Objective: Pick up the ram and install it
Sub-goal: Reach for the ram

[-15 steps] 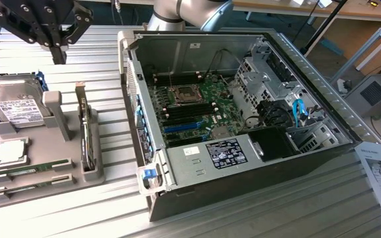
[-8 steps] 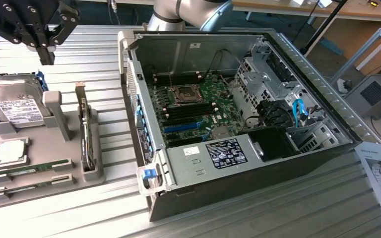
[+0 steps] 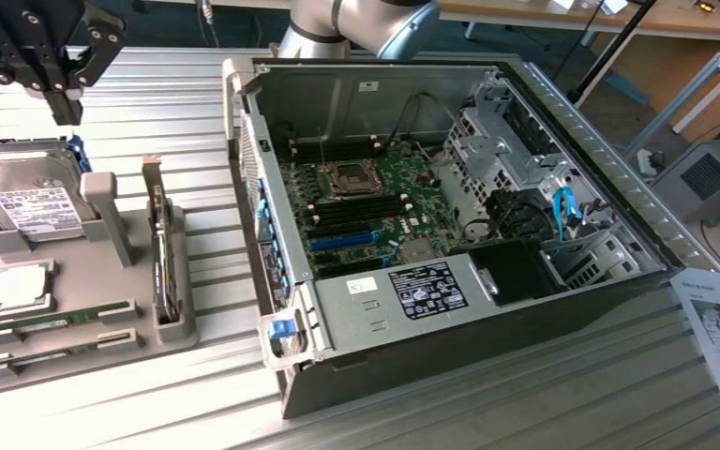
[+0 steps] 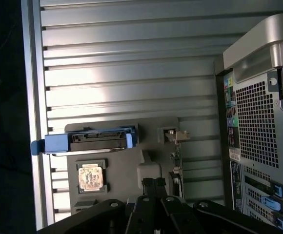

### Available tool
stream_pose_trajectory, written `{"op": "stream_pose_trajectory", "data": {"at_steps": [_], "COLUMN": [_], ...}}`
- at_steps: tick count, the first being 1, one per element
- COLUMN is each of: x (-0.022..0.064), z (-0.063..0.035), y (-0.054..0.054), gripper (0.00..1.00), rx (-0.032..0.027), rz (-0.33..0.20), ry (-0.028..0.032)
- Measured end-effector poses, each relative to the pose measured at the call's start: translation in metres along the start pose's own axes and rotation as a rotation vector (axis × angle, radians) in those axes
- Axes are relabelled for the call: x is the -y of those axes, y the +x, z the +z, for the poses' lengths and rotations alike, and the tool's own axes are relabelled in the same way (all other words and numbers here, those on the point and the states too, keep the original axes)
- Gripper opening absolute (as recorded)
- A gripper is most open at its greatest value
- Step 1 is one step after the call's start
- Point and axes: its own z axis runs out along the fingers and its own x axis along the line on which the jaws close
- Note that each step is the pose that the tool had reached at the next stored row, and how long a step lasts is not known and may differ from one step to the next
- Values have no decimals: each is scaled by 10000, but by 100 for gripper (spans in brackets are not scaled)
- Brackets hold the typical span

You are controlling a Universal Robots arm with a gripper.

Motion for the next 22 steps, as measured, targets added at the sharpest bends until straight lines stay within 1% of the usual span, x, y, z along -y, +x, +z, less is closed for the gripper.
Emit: {"op": "stream_pose_trajectory", "data": {"at_steps": [6, 8, 18, 22], "x": [21, 26, 27, 55], "z": [-5, -6, -6, -7], "y": [162, 201, 208, 206], "gripper": [11, 11, 11, 11], "rx": [0, 0, 1, 1], "rz": [0, 0, 0, 0], "ry": [0, 0, -1, -1]}}
